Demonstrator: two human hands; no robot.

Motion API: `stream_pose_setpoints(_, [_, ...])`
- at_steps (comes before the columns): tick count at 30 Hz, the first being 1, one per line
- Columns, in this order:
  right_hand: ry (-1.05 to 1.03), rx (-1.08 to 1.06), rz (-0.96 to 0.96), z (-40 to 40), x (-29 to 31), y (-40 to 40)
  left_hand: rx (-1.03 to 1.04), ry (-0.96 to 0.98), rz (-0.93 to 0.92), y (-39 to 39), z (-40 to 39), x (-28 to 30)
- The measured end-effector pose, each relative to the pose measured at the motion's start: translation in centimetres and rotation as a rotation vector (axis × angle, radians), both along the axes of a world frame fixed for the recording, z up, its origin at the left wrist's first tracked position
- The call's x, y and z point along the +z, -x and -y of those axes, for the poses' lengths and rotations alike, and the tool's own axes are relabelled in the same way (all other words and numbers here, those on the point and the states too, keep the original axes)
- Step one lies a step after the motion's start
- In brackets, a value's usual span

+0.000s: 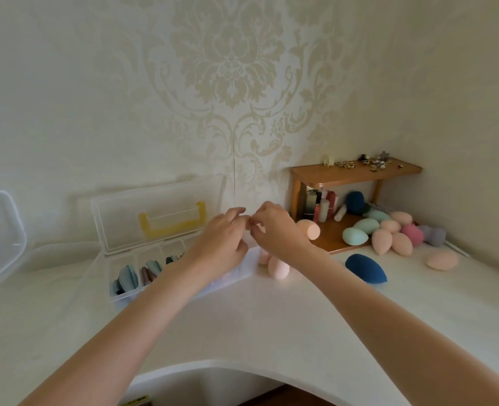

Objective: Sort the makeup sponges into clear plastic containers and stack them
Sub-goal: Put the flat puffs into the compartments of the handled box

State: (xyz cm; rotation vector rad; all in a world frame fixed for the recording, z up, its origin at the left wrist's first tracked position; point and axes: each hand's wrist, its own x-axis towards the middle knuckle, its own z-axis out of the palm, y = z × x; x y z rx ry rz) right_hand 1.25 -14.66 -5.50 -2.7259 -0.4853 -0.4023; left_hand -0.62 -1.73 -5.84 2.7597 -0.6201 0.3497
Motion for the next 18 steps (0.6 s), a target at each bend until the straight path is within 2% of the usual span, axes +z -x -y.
stream_pose_setpoints(3, [-0.035,-0.056,0.064,4.7,0.8,-0.4,-0.081,0.018,0.015,-0.4,2.9,0.4])
stream_pose_setpoints(6, [-0.036,-0.26,0.081,11.0,0.7,-1.9,-0.157,0.034,0.008,-1.3,6.2,0.2])
stream_pose_setpoints(11, [-0.14,-0.575,-0.108,20.8,0.0,-5.4,-0.217,0.038,-0.061,-3.0,11.6,0.1])
stream_pose_setpoints(16, [-0.15,-0.535,-0.289,24.7,-1.2,-9.4,-0.246,-0.03,-0.096,-5.3,14.1,-0.4])
stream_pose_setpoints(18, [-0.089,-0.484,-0.36,25.2,-1.8,-11.4,-0.24,-0.046,-0.1,-6.2,14.5,-0.7])
